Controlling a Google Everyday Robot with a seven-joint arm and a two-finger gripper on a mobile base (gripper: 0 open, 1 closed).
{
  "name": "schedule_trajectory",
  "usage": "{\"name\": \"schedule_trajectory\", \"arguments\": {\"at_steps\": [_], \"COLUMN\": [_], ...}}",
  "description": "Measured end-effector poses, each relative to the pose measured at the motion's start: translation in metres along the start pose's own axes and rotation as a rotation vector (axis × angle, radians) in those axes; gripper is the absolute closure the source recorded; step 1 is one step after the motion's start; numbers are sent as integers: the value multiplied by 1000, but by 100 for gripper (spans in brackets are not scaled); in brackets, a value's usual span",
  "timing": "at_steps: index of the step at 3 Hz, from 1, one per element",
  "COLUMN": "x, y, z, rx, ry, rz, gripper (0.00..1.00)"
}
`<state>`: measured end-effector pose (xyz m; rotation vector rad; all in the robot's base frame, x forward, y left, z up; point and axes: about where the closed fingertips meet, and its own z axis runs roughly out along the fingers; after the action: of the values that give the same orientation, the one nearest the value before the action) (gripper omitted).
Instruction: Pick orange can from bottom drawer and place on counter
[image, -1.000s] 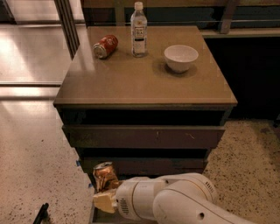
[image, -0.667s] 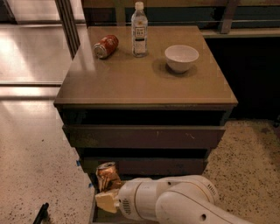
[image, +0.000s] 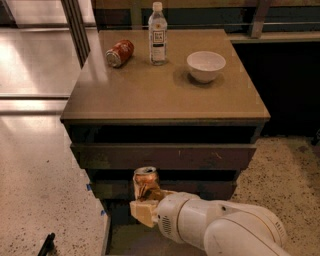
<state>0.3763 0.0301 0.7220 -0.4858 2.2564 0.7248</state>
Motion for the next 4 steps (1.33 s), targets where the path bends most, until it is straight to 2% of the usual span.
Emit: {"name": "schedule_trajectory", "arguments": {"at_steps": [1, 2, 3, 4], "x": [-20, -60, -60, -72], "y": [-21, -31, -31, -33], "z": [-29, -60, -60, -59], "rx": [63, 120, 120, 126], "ry": [-69, -118, -118, -142], "rz": [4, -31, -31, -45], "gripper": [100, 100, 100, 100]}}
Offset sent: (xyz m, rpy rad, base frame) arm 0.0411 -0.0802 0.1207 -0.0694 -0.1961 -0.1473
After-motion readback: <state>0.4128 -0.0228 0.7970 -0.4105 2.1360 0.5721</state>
